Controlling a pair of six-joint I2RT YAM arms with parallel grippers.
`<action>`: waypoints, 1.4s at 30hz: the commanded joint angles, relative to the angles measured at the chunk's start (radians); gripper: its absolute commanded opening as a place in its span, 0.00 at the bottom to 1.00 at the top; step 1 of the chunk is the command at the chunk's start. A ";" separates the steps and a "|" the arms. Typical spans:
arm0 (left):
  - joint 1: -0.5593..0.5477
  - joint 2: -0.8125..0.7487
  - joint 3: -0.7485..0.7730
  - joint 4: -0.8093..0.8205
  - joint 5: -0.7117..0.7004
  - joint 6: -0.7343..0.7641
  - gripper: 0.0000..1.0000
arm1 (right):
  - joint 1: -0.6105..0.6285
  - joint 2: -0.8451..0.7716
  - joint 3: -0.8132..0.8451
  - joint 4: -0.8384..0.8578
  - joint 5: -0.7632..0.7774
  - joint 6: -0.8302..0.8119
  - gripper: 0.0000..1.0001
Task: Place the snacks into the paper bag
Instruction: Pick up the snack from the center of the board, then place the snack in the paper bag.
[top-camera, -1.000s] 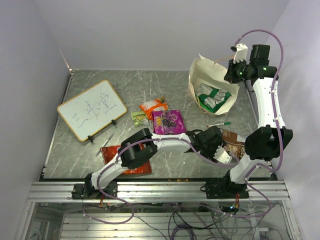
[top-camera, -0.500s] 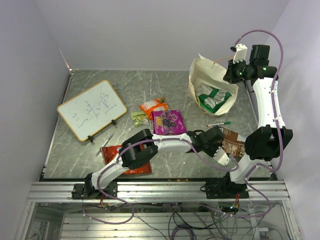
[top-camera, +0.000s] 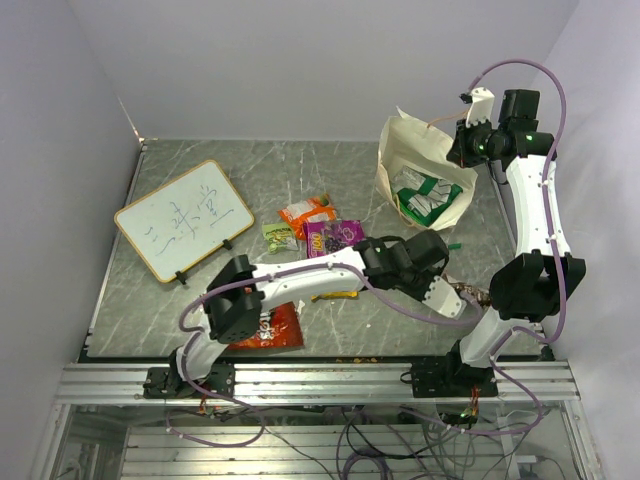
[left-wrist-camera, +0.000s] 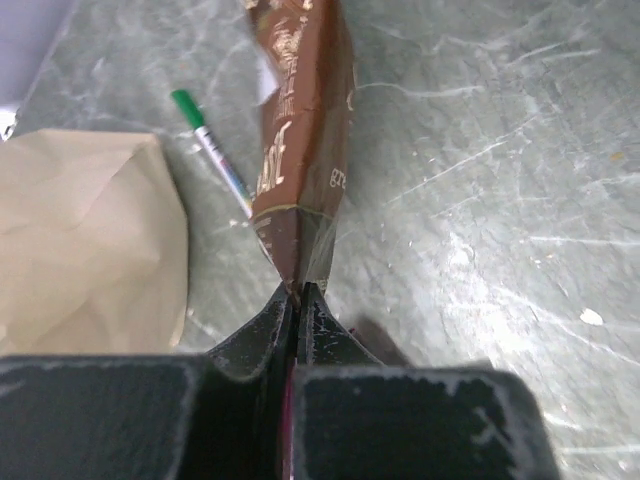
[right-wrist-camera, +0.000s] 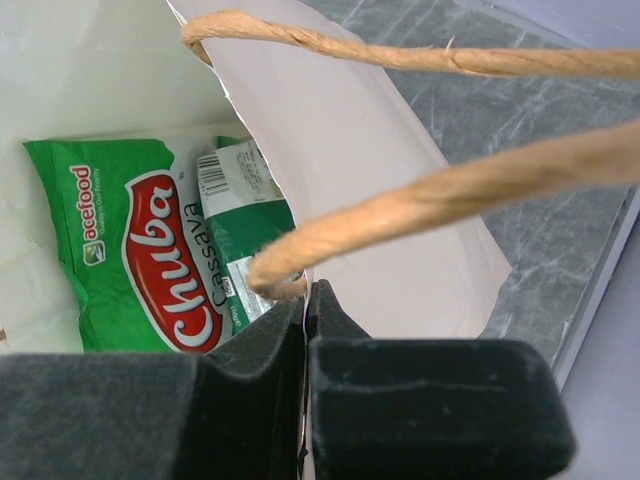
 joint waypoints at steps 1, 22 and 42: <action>-0.009 -0.111 0.054 -0.135 -0.055 -0.106 0.07 | -0.004 -0.009 0.024 -0.016 0.019 -0.021 0.00; -0.009 -0.311 0.271 -0.420 -0.246 -0.204 0.07 | 0.022 -0.011 0.022 -0.039 0.042 -0.026 0.00; -0.009 -0.302 0.659 -0.273 -0.376 -0.418 0.07 | 0.041 0.009 0.032 -0.055 0.036 -0.014 0.00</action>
